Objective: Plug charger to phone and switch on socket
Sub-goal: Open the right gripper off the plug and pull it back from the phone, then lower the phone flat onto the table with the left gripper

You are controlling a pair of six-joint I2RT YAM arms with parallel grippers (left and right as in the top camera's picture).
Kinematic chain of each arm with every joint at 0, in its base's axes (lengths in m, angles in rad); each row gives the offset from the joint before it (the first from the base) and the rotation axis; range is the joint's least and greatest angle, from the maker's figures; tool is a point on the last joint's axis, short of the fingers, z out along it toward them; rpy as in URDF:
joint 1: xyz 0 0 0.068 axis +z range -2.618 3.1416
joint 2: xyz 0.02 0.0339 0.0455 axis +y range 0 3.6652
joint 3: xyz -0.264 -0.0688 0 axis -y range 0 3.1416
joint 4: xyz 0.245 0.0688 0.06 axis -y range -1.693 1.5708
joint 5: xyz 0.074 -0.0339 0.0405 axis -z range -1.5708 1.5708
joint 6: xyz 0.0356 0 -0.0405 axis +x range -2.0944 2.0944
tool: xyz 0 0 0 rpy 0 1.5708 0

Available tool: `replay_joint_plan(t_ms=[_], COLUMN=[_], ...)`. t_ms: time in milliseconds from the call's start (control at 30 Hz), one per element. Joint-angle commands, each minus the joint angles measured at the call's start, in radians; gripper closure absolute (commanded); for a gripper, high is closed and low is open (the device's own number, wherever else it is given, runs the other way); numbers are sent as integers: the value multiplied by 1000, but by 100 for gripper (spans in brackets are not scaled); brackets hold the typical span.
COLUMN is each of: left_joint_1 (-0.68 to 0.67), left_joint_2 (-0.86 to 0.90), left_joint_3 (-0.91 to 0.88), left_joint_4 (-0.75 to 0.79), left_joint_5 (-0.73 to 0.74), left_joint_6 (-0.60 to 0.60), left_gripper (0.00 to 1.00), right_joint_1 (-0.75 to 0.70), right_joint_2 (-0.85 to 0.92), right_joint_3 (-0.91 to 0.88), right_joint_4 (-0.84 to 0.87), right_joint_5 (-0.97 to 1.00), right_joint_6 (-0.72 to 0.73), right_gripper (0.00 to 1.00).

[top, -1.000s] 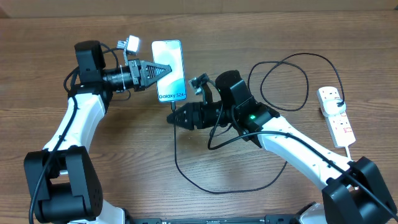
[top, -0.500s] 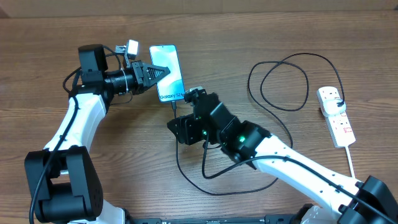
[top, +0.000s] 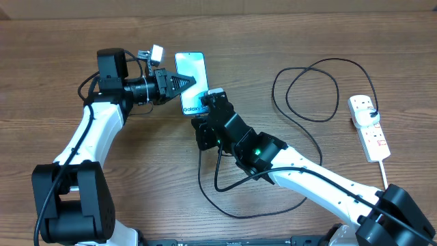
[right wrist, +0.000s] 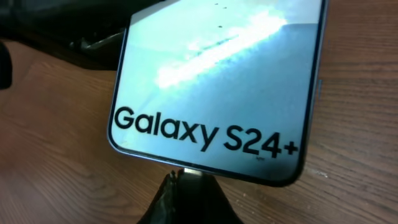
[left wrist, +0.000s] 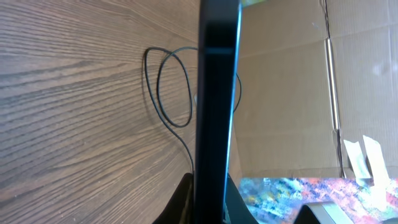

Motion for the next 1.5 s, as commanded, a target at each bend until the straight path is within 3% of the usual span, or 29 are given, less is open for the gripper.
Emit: replay_joint_plan(t_ms=[0,233,633,933,1067,1267,1467], left_joint_1=[-7,-8,-7,-13,-39,-148,-305], left_joint_2=[-8,-7,-7,-7,-8,-7,-1], left_joint_3=[3,3,3,3,3,3,3], left_joint_4=[-5,-50,-53,-60,-89,-164,-168], left_joint_5=[52,131,154,48,-37,-200,-382], left_joint_6=[39,175,201,171,98,-32,92], left_gripper=[96,96,96,96,96,96,96], right_joint_1=[1,-11,-11,-10,-10,-28,-35], right_joint_2=[2,2,0,-103,-241,-504,-687], right_joint_3=[14,14,52,52,52,52,52], right_joint_4=[29,86,37,-174,-268,-437,-578], right_joint_5=[37,37,-12,-65,-71,-56,49], right_joint_6=[-10,-9,-10,18,18,16,16], right_gripper=[96,96,96,37,0,0,0])
